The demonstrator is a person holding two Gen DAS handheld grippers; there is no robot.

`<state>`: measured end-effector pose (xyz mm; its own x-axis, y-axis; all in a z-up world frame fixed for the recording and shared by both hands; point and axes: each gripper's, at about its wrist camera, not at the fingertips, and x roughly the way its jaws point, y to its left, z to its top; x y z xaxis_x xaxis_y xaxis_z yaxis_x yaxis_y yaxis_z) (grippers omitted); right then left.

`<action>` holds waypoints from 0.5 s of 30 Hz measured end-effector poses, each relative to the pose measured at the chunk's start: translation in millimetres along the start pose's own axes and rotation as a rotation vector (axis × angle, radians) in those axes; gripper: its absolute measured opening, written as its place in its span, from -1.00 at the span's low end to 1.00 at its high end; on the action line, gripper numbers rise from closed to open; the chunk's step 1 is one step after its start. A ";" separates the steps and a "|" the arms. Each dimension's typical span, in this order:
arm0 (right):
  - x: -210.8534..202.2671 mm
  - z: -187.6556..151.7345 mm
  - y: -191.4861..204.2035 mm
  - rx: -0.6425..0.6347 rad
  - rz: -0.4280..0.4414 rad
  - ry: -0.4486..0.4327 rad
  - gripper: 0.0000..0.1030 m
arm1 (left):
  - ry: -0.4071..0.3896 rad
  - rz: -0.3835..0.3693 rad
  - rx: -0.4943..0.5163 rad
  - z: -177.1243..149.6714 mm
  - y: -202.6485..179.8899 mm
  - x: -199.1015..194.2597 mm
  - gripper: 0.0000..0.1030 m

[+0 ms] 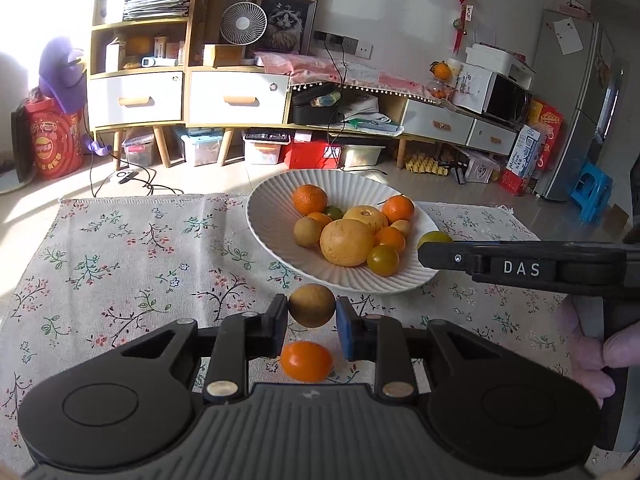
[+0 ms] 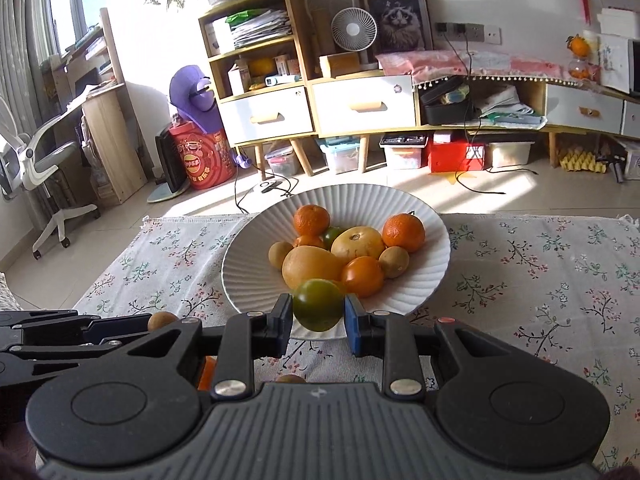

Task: Organize fruits
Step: 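Carry the tan fruit and green tomato over the white plate with both tools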

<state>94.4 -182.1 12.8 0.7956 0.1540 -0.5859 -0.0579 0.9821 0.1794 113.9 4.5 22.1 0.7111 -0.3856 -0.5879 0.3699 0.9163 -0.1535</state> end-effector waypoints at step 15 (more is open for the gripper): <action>20.3 5.5 -28.1 0.049 -0.052 0.033 -0.52 | 0.042 -0.007 0.055 23.6 -20.4 53.2 -0.57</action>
<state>115.6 -207.2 0.2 0.7767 0.1072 -0.6207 0.0133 0.9824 0.1863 158.3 -37.2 12.7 0.6833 -0.3856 -0.6201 0.4075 0.9060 -0.1143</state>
